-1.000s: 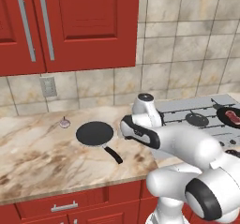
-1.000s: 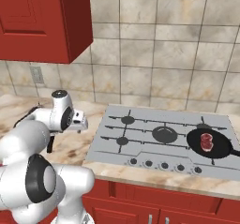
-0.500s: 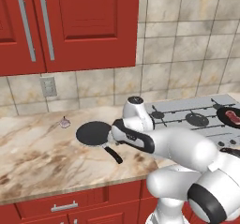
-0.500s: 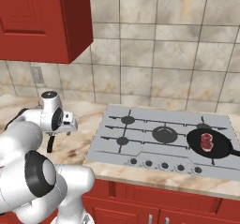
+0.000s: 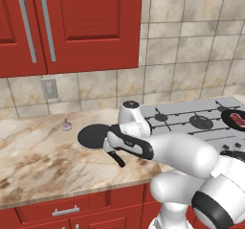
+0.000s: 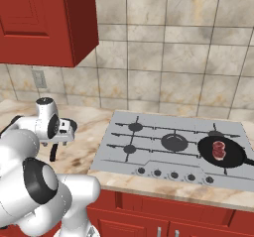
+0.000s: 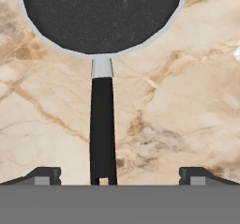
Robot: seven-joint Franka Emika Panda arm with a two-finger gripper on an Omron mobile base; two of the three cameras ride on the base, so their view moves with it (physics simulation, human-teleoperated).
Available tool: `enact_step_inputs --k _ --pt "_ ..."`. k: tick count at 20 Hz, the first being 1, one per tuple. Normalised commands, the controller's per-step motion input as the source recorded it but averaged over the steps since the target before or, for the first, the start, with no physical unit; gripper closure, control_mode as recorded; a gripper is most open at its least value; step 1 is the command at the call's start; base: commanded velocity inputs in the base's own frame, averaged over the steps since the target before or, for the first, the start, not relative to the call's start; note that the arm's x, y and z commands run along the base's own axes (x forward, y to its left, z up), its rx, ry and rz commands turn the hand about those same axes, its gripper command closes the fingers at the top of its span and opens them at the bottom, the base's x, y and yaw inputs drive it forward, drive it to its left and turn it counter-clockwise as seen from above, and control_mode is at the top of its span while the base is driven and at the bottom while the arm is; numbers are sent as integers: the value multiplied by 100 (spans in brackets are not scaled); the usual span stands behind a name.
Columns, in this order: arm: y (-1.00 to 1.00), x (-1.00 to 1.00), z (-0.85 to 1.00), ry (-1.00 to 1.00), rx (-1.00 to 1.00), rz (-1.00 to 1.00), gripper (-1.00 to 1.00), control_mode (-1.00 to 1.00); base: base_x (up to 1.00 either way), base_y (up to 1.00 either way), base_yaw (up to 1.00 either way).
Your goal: Place both pans onto different burners. Then place the garlic and the steak on different pans.
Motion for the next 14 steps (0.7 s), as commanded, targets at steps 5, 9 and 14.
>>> enact_step_inputs --k 5,9,14 --pt "18 -16 -13 0 0 4 -100 -100 0 0 0" --pt "11 -13 -11 0 0 3 -100 -100 0 0 0" --pt "2 0 -10 0 0 2 -100 -100 0 0 0"
